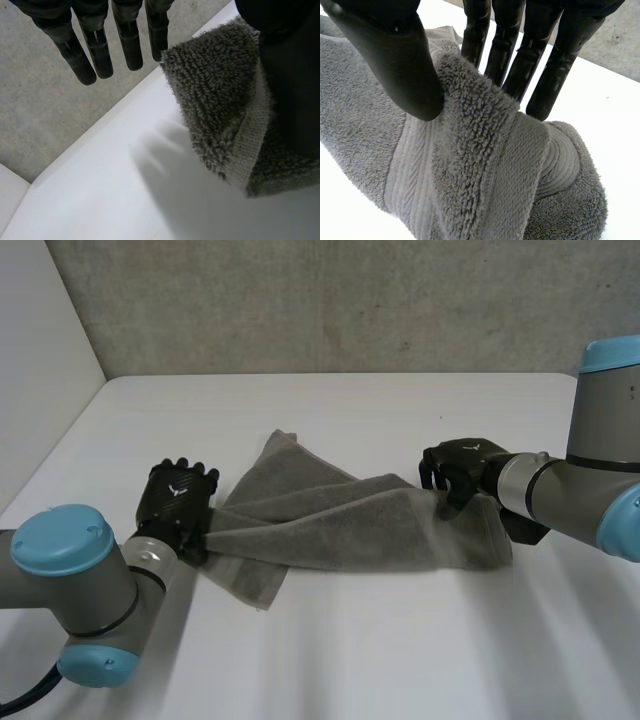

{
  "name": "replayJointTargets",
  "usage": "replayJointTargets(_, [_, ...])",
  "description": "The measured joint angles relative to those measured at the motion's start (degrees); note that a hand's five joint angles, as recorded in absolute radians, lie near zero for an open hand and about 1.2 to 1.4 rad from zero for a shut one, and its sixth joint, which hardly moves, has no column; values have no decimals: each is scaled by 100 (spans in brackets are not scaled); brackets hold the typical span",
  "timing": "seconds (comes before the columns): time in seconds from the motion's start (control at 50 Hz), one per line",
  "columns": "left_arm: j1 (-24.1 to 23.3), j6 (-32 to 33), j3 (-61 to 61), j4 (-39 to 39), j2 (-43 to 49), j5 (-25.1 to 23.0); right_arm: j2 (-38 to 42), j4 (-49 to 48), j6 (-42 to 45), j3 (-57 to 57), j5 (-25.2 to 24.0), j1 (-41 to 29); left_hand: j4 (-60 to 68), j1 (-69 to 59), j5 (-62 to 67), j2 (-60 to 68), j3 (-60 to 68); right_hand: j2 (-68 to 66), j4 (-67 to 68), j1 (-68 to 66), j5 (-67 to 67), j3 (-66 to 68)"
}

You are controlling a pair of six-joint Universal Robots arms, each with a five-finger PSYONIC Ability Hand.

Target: Fold the towel.

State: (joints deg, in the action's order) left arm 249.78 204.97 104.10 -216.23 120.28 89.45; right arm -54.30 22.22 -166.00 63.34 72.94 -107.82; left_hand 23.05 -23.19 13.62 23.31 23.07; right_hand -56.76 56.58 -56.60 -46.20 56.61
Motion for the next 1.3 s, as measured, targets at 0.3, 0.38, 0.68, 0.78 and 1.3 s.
replayJointTargets(0.3, [-34,-541,-18,53,-14,-48,-155,-305,-172,86,-123,81,1071,-1089,1023,995,1063,-1860,1998,-1859,-2032,1960])
replayJointTargets(0.38, [-28,-737,-110,56,-10,-108,-335,-673,-452,231,-89,196,2418,-2372,2280,2336,2384,-1860,1998,-1861,-2032,1965])
replayJointTargets(0.68, [1,-2411,-786,339,223,-1153,-691,-1134,-1311,468,111,619,5450,-5253,5351,5390,5535,-1860,2000,-1983,-2032,1985])
replayJointTargets(0.78, [4,-2546,-1212,814,397,-1184,-807,-1151,-1338,442,144,614,5450,-5254,5353,5391,5558,-1860,2000,-1983,-2032,1986])
replayJointTargets(1.3, [347,-3004,-2575,3435,-2106,-1227,-2430,1412,689,-1391,-353,873,5450,-5254,5402,5415,5577,-1860,2004,-2000,-2032,2009])
